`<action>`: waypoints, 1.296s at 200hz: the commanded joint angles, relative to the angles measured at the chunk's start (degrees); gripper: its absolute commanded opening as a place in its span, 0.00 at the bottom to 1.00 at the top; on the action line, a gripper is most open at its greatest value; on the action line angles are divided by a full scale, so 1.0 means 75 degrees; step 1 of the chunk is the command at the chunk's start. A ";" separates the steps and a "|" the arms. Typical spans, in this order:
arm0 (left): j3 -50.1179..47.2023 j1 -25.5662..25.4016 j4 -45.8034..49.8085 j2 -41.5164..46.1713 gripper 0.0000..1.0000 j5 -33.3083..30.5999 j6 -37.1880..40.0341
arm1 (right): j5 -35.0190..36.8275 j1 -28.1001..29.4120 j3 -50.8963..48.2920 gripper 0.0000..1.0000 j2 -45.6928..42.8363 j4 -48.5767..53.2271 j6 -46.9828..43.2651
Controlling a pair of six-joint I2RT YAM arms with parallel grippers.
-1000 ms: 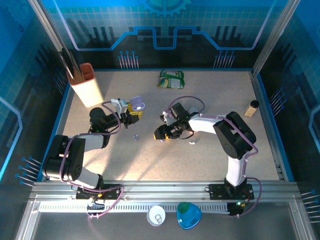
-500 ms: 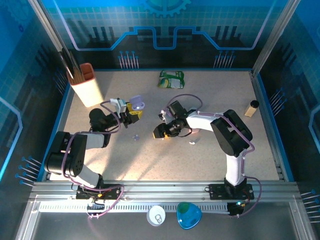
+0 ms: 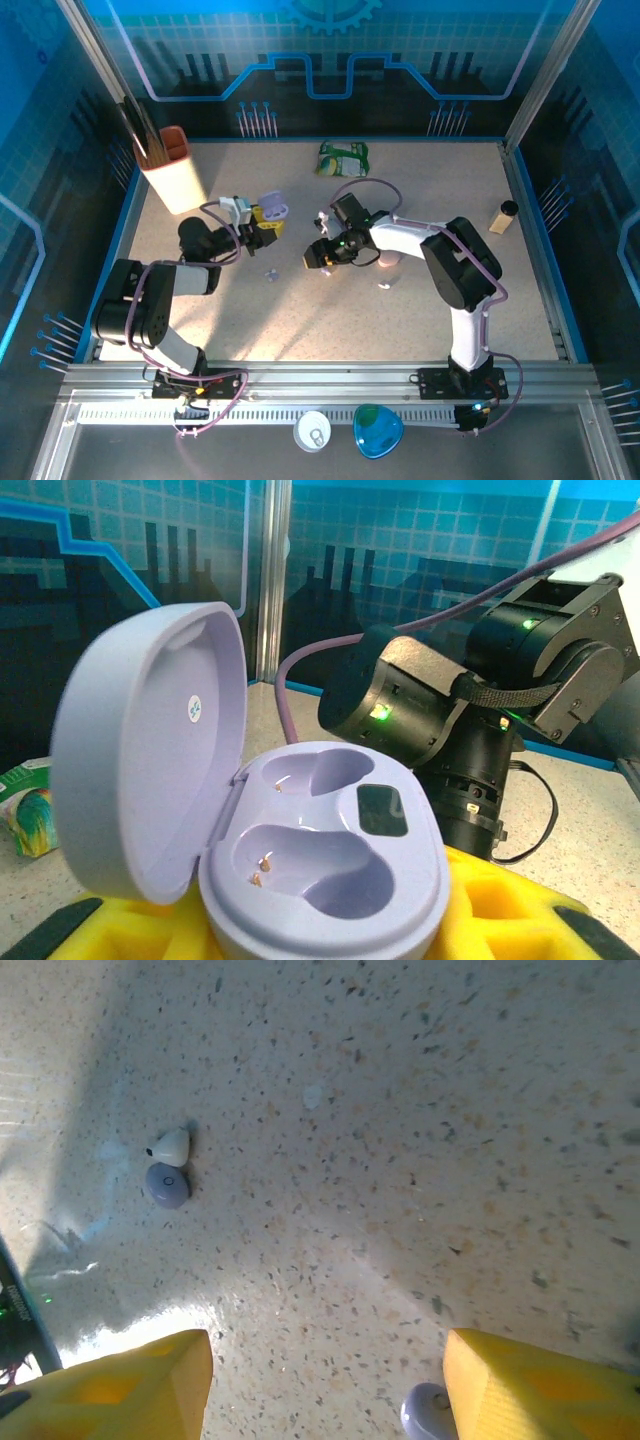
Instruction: Insert wireless bluetooth earbuds into charging case
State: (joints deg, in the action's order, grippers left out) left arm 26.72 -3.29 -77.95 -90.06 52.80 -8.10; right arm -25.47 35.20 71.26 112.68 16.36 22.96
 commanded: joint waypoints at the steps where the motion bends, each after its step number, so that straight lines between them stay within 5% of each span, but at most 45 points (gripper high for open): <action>1: -0.0057 0.0132 -0.0308 0.0061 0.31 0.0133 -0.0117 | 0.0772 0.0078 0.0143 0.63 -0.0513 0.0542 -0.0463; 42: -0.0034 0.0165 -0.0306 0.0017 0.30 0.0154 -0.0221 | 0.0979 0.0055 0.0074 0.62 -0.0617 0.0837 -0.0472; 167: -0.0018 0.0169 -0.0311 0.0019 0.30 0.0261 -0.0306 | -0.0594 -0.0257 0.0576 0.59 0.0580 0.0935 -0.0792; 259: 0.0000 0.0161 -0.0308 -0.0004 0.29 0.0329 -0.0286 | -0.0471 -0.0393 0.0053 0.43 0.0293 0.0867 -0.0730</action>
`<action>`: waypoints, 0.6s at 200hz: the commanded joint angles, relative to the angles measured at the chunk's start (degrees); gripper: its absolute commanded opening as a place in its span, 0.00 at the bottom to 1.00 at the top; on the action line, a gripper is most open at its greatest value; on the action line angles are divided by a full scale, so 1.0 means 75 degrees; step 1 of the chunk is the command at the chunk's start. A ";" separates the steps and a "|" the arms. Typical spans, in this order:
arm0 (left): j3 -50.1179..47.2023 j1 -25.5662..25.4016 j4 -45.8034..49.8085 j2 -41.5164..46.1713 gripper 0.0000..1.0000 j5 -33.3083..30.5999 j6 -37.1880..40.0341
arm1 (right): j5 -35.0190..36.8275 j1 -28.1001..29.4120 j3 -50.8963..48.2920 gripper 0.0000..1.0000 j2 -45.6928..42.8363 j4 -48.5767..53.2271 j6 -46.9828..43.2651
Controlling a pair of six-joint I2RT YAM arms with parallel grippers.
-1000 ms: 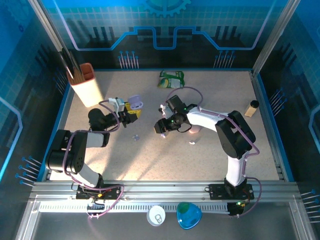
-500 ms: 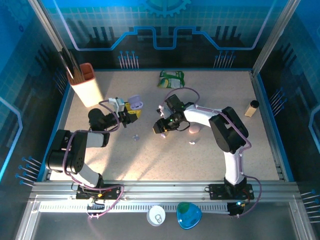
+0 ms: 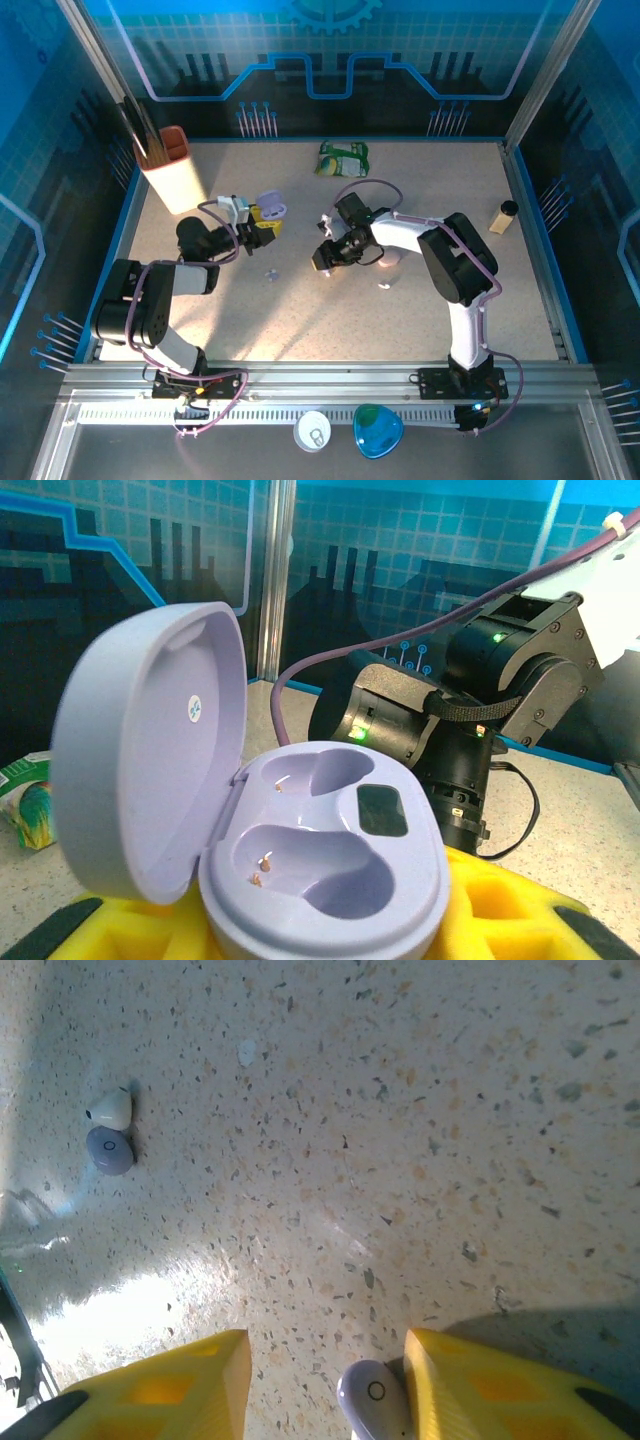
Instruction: Insert wireless bluetooth earbuds into charging case
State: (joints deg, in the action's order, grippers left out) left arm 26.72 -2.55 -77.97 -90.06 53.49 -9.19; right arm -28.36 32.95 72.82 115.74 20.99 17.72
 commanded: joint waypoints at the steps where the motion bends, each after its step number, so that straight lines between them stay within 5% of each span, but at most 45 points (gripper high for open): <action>1: 0.0000 0.0066 -0.0310 -0.0004 0.29 0.0237 -0.0143 | -0.0086 -0.0093 -0.0156 0.43 -0.0116 0.0249 -0.0030; 120: 0.0063 0.0075 -0.0306 -0.0062 0.29 0.0262 -0.0137 | 0.0133 -0.0115 -0.0252 0.23 -0.0240 0.0377 -0.0080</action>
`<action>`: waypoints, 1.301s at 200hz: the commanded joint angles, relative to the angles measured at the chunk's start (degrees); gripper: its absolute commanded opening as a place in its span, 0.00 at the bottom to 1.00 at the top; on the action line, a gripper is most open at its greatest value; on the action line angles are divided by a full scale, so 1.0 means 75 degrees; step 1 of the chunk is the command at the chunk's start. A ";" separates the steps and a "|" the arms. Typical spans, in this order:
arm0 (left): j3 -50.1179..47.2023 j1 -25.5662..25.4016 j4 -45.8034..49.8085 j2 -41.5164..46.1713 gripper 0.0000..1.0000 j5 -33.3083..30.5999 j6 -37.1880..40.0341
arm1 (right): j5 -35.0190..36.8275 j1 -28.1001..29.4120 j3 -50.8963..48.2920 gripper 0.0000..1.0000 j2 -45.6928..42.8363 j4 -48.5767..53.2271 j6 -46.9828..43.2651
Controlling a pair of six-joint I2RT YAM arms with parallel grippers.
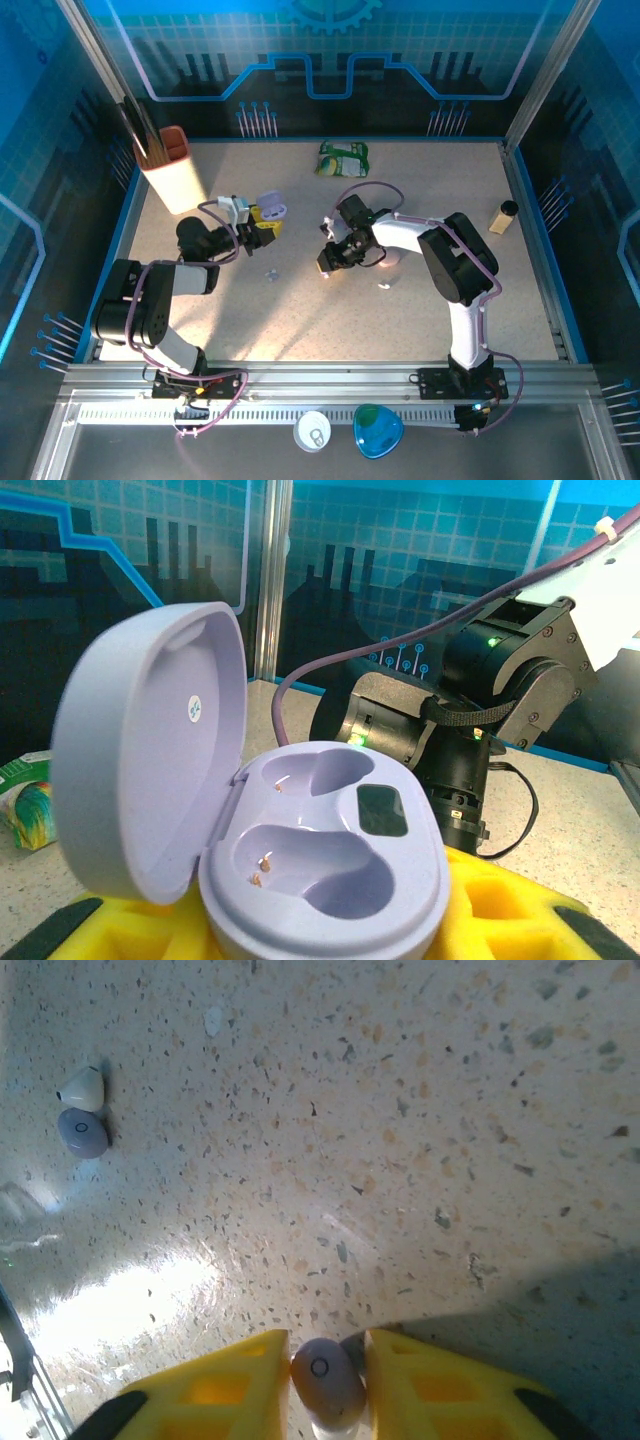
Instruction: Insert wireless bluetooth earbuds into charging case
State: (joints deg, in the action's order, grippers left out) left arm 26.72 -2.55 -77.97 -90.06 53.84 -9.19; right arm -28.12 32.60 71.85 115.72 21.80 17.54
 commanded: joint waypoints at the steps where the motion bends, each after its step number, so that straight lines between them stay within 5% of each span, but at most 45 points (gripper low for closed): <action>1: 0.0060 0.0073 -0.0304 -0.0062 0.29 0.0215 -0.0135 | 0.0103 -0.0069 -0.0124 0.23 -0.0239 0.0263 -0.0049; 62: 0.0071 0.0058 -0.0304 -0.0179 0.29 0.0152 0.0016 | 0.1080 -0.0085 -0.0606 0.22 -0.0936 -0.0411 0.0949; 156: 0.0332 -0.0413 -0.0014 -0.0623 0.25 -0.0281 0.0238 | 0.5226 -0.0099 -0.2110 0.23 -0.2815 -0.0888 0.3504; 230: 0.1089 -0.1499 0.3079 -0.0400 0.27 -0.1583 0.2404 | 0.5893 -0.0065 -0.2209 0.20 -0.3938 -0.0401 0.3872; 260: 0.1328 -0.2014 0.3416 -0.0561 0.27 -0.2334 0.2920 | 0.5783 0.0083 -0.2200 0.19 -0.4522 -0.0542 0.3784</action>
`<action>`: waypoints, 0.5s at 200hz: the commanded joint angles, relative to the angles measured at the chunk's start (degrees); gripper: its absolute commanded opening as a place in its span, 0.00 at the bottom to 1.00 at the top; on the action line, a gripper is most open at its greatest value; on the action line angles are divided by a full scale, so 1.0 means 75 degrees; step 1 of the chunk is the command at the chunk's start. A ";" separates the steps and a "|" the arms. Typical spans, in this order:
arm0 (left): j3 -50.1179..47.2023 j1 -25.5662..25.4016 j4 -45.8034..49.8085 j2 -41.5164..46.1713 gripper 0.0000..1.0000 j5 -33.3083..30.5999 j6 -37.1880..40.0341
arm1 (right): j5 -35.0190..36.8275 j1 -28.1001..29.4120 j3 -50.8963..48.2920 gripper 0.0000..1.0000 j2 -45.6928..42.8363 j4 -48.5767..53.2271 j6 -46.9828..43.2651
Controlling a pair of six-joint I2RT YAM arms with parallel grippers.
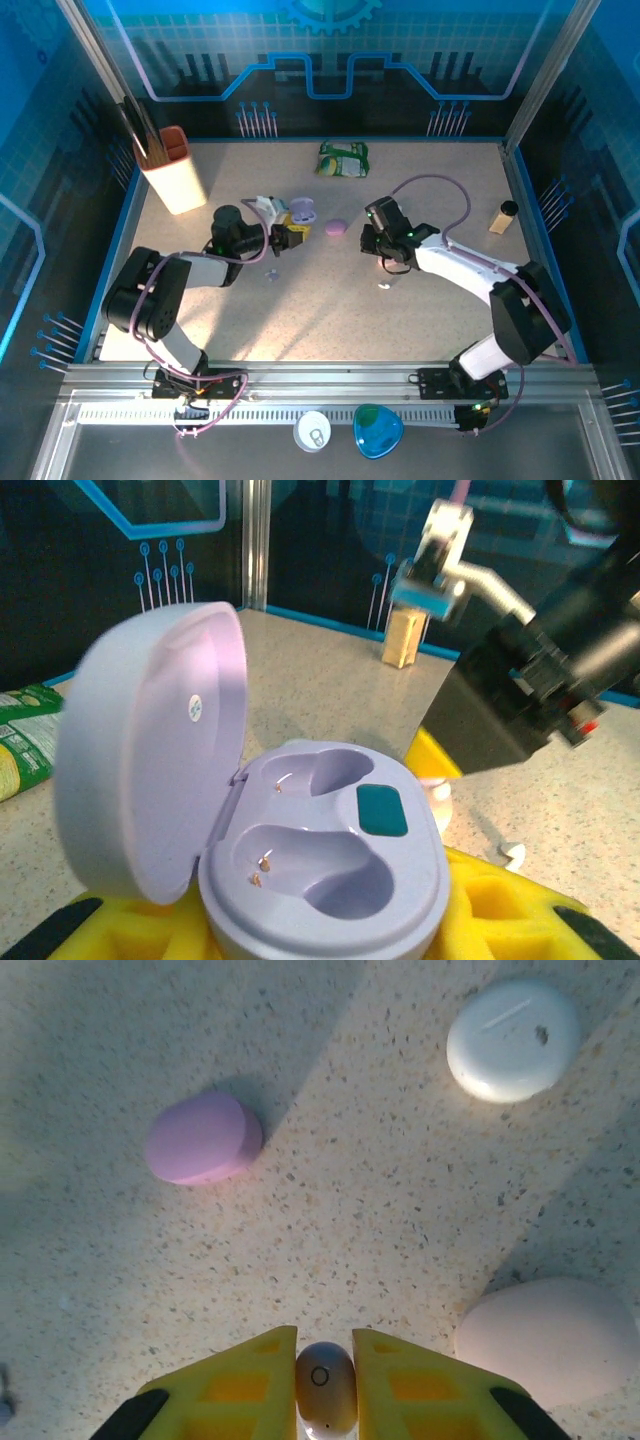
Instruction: Insert wireless bluetooth earbuds into charging case
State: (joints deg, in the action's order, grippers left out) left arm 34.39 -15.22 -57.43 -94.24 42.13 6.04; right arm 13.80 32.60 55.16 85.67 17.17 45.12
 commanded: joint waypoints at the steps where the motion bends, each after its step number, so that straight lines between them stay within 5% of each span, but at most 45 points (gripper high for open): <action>1: 0.0309 -0.0343 0.0675 -0.0013 0.27 -0.0792 0.0897 | 0.0185 0.0089 0.0028 0.19 -0.0531 0.0071 0.0097; 100: 0.0804 -0.1392 0.0602 -0.0679 0.28 -0.1501 0.1099 | -0.1227 0.0591 0.1422 0.19 -0.0668 -0.0002 -0.1005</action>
State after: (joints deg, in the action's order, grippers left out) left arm 38.57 -24.14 -52.88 -98.17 33.08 12.64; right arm 8.38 35.70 61.84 79.42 17.50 40.32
